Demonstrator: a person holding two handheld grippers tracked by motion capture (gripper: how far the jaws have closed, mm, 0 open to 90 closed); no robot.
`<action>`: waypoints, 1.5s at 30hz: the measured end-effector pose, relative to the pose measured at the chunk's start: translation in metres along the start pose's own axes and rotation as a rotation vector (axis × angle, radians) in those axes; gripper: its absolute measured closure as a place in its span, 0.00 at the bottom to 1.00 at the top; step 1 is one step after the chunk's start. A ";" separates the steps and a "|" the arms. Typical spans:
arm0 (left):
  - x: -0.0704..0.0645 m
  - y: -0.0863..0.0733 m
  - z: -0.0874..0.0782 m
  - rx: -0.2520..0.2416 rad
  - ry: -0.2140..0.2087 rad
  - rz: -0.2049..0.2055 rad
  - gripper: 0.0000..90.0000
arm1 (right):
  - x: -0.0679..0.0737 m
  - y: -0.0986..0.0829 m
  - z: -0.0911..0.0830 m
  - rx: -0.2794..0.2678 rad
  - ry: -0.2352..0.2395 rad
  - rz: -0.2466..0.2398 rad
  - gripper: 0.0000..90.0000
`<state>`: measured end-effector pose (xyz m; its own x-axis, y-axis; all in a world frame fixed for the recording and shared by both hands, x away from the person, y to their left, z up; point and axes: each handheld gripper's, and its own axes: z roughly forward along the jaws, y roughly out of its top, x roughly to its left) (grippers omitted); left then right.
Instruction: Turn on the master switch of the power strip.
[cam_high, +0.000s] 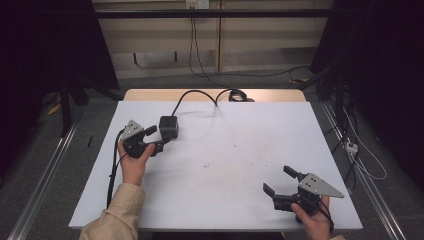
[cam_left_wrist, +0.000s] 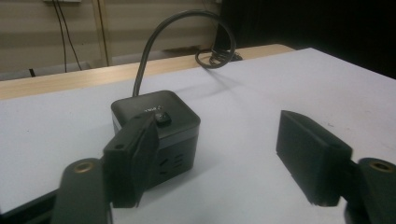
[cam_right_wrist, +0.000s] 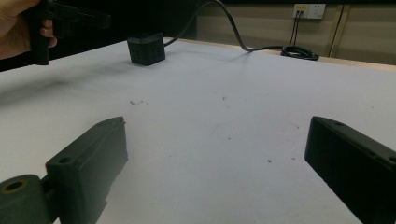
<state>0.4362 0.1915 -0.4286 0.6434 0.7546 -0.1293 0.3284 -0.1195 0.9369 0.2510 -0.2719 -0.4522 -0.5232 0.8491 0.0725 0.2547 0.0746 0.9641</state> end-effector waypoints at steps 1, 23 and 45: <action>0.000 0.000 0.000 0.000 0.000 0.000 0.36 | 0.000 0.000 0.000 0.000 0.000 0.000 0.06; 0.007 0.005 0.011 0.058 0.070 -0.041 0.62 | 0.001 0.001 0.000 -0.002 0.005 -0.006 0.06; 0.015 0.000 0.019 0.081 0.092 -0.065 0.85 | 0.001 0.001 0.001 -0.005 0.010 -0.008 0.06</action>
<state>0.4591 0.1901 -0.4364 0.5539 0.8181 -0.1546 0.4244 -0.1177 0.8978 0.2510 -0.2706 -0.4513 -0.5335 0.8431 0.0673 0.2464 0.0788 0.9660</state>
